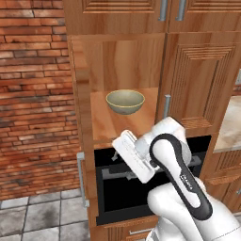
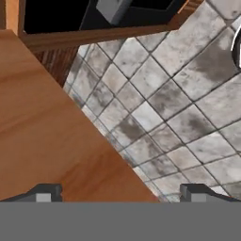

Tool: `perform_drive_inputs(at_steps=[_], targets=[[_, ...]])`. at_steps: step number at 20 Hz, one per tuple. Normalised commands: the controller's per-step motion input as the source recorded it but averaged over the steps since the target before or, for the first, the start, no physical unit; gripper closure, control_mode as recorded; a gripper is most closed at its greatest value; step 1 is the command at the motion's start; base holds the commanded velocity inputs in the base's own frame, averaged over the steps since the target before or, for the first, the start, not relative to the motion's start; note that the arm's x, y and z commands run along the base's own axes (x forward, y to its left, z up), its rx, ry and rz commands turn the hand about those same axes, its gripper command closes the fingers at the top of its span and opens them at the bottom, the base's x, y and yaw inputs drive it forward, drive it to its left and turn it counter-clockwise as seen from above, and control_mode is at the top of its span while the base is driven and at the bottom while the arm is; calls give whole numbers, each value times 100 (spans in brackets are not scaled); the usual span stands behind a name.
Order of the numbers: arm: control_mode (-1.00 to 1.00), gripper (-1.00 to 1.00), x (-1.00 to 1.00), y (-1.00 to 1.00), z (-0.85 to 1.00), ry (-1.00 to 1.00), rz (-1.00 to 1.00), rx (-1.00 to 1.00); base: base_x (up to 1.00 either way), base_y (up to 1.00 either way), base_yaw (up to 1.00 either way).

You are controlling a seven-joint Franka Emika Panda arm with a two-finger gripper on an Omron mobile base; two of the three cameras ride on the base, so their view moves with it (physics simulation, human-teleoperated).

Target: Retrieve the bowl from the cabinet, then place the raw meat into the bowl to avoid contamination.

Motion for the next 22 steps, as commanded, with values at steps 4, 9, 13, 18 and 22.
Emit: perform_drive_inputs(at_steps=[4, 9, 13, 18, 22], targets=[[-100, -100, -34, -14, -34, -17, 9, -38, 0, 0, 0], [-100, -100, -4, -34, -11, -20, 15, -30, 0, 0, 0], [-100, -100, 0, -38, 0, -22, 11, -26, 0, 0, 0], [-100, -100, 0, -33, 0, -23, 7, -28, 0, 0, 0], [-100, -100, 3, -38, 1, -26, 8, -27, 0, 0, 0]])
